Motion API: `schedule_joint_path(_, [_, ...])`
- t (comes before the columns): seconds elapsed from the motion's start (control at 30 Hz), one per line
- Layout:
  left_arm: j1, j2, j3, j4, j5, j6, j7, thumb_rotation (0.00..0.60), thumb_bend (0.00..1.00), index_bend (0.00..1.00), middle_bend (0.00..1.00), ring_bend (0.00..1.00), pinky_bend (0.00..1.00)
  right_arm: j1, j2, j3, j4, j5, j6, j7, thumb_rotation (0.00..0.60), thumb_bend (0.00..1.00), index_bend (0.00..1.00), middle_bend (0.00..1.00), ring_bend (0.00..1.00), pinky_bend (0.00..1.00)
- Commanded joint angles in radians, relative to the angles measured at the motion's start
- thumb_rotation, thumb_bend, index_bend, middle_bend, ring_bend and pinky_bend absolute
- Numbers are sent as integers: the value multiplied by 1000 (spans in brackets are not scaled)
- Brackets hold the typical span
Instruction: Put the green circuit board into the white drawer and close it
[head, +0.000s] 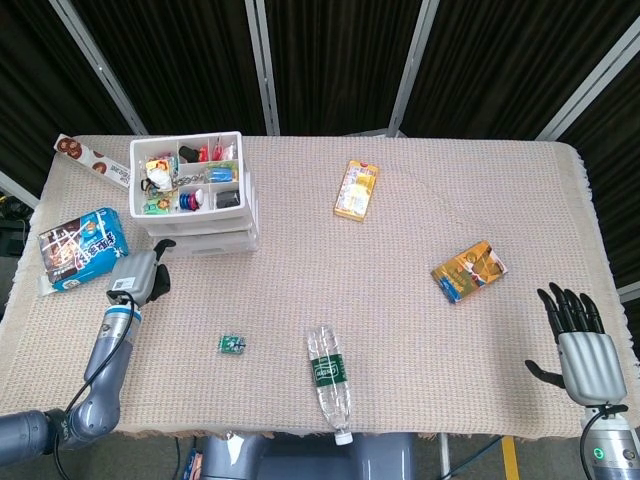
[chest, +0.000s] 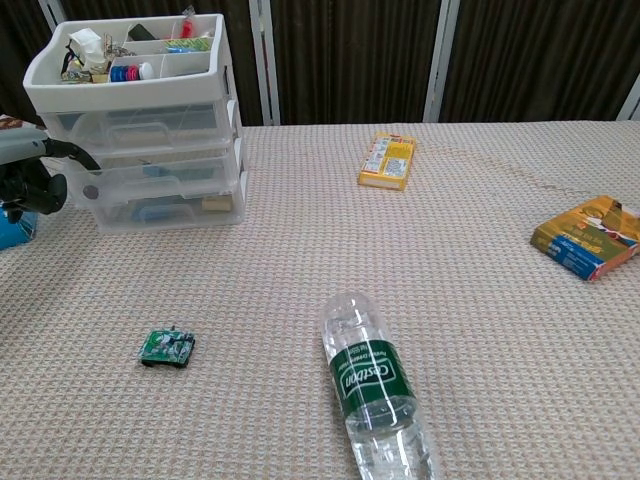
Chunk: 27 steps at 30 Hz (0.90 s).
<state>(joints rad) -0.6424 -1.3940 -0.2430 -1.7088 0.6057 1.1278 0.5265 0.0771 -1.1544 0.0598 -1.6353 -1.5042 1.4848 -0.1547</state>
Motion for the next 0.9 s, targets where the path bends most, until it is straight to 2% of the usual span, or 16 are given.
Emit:
schedule_joint_path(0.03, [-3, 1, 3, -1, -13, -6, 0, 600, 826, 298, 894, 849, 622, 0, 0, 0, -1, 0, 0, -1, 600, 0, 55, 0, 0, 0])
schedule_joint_path(0.17, [0, 3, 5, -9, -14, -11, -16, 600, 828, 465, 897, 852, 623, 0, 0, 1, 0, 1, 0, -1, 600, 0, 55, 0, 0, 0])
schedule_joint_path(0.3, [11, 16, 13, -28, 3, -16, -42, 600, 831, 527, 898, 852, 624, 0, 0, 1, 0, 0, 1, 0, 600, 0, 55, 0, 0, 0])
schedule_joint_path(0.8, [74, 100, 86, -101, 119, -30, -120, 600, 830, 543, 897, 852, 624, -1, -1, 0, -2, 0, 1, -4, 600, 0, 55, 0, 0, 0])
schedule_joint_path(0.9, [87, 109, 97, -104, 152, -30, -143, 600, 829, 517, 896, 853, 624, -1, -2, 0, -3, 1, 1, -5, 600, 0, 55, 0, 0, 0])
